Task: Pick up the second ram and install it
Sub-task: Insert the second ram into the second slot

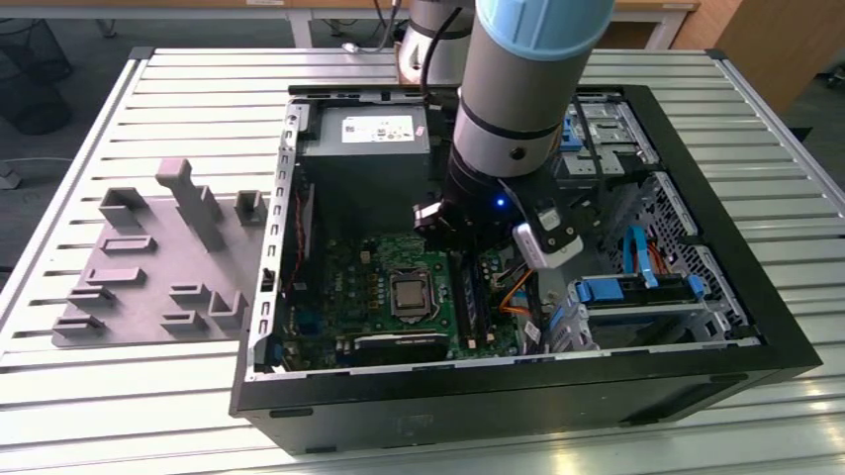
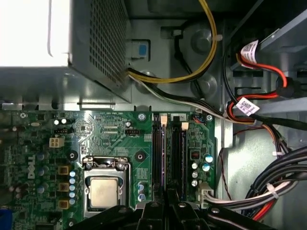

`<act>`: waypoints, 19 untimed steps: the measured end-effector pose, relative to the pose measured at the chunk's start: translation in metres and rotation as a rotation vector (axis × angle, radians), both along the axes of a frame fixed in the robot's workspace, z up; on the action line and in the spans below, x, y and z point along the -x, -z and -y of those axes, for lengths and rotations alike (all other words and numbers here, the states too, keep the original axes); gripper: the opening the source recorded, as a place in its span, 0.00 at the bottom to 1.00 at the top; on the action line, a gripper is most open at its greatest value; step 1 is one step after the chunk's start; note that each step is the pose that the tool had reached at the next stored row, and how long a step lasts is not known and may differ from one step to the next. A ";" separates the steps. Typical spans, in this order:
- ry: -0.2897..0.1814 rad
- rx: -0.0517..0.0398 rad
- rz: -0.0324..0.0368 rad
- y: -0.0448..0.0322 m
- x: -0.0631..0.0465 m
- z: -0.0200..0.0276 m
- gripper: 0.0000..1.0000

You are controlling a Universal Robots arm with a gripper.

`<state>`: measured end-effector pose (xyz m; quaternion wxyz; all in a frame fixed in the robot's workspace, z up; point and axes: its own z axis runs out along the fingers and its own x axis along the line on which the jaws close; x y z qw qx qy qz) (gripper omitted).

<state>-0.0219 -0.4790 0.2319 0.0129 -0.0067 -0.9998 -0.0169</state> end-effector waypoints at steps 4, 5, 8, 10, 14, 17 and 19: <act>0.000 0.0004 -0.0002 0.0001 0.000 0.0001 0.14; 0.000 0.0001 -0.0001 0.0007 0.000 0.0000 0.14; 0.000 0.0002 -0.0001 0.0056 0.000 0.0000 0.14; -0.002 0.0002 -0.0003 0.0084 0.000 0.0000 0.14; -0.005 0.0003 -0.0006 0.0118 0.000 0.0001 0.14; -0.005 0.0005 -0.0007 0.0121 0.000 0.0001 0.14; -0.005 0.0001 -0.0008 0.0127 0.000 0.0000 0.14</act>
